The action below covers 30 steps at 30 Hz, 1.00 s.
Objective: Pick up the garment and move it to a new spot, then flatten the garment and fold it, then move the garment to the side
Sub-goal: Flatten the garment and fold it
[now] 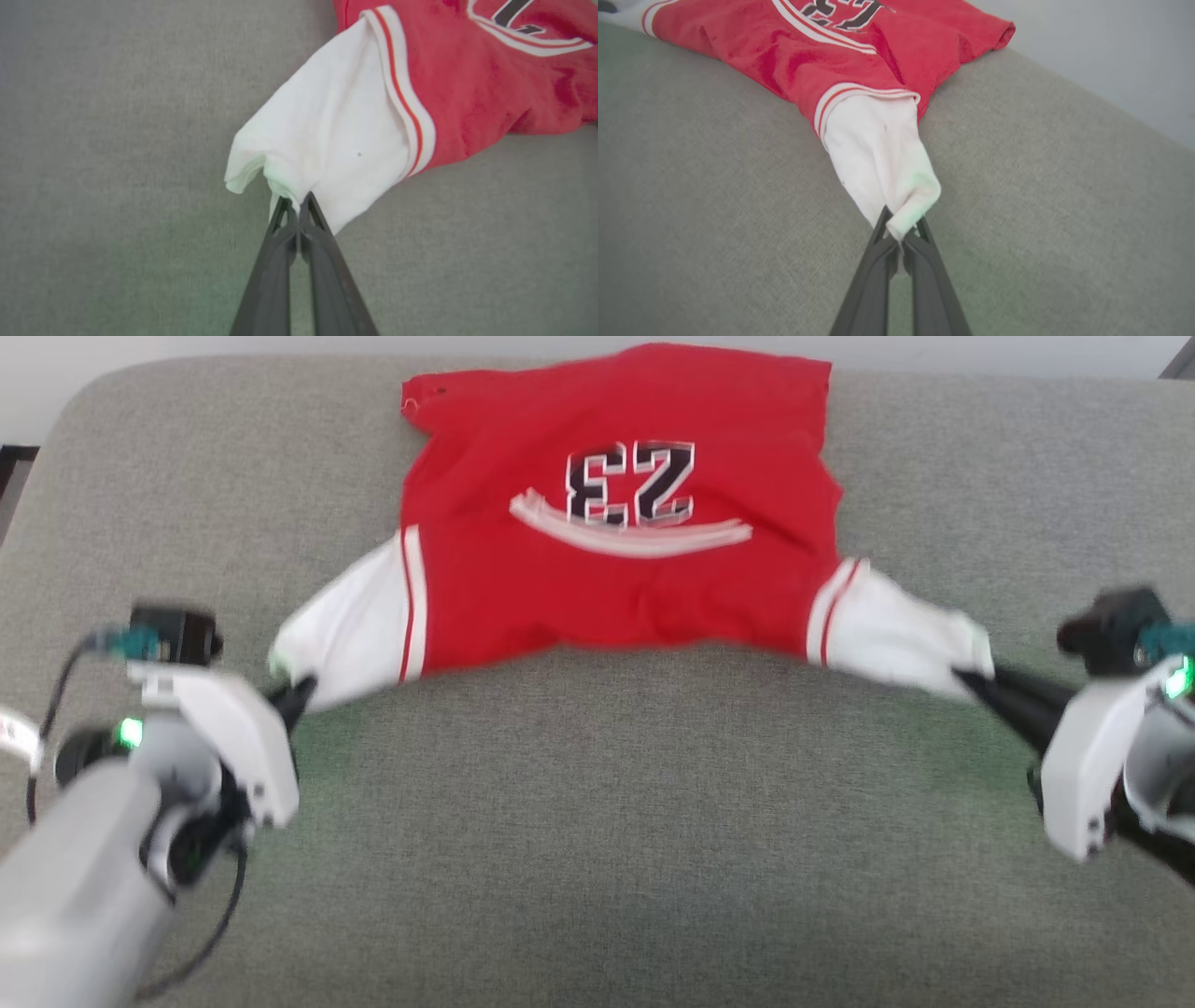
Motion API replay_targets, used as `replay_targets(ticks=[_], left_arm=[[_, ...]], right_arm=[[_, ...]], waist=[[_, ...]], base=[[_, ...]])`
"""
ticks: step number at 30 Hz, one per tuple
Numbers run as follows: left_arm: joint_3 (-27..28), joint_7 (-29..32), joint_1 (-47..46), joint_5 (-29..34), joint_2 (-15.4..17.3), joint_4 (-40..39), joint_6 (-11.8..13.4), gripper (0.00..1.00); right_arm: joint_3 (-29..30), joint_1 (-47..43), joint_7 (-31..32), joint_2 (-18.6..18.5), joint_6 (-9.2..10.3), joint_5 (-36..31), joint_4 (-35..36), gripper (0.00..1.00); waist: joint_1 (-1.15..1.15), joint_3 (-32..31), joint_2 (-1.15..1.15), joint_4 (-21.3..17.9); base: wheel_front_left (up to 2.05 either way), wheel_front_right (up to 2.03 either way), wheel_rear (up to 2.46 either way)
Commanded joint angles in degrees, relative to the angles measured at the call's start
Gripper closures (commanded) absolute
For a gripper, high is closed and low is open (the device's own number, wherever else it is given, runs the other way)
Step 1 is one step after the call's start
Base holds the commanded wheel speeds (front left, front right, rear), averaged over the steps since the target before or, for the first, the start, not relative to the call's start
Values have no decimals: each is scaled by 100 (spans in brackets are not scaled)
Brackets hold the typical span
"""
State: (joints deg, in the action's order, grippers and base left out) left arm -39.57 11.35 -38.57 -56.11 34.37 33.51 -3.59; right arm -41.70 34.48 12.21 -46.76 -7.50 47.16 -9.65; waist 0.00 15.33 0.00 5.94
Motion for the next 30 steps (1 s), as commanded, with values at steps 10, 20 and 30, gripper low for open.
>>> replay_targets(ticks=[10, 20, 30], left_arm=[[51, -91, 1808, -225, 527, -958, 1126, 100], [119, -290, 2816, -492, 539, -1457, 1620, 100], [216, -739, 3321, -650, 357, -1907, 1675, 100]], right_arm=[[-140, -1434, 687, -461, 2, 410, 640, 100], [-209, -2455, 1286, -575, 2, 864, 1054, 100], [401, -3093, 1428, -288, 9, 710, 974, 76]], waist=[[0, -247, 0, -64], [0, -375, 0, -52], [0, -304, 0, 77]], base=[[0, 0, 0], [0, 0, 0], [0, 0, 0]])
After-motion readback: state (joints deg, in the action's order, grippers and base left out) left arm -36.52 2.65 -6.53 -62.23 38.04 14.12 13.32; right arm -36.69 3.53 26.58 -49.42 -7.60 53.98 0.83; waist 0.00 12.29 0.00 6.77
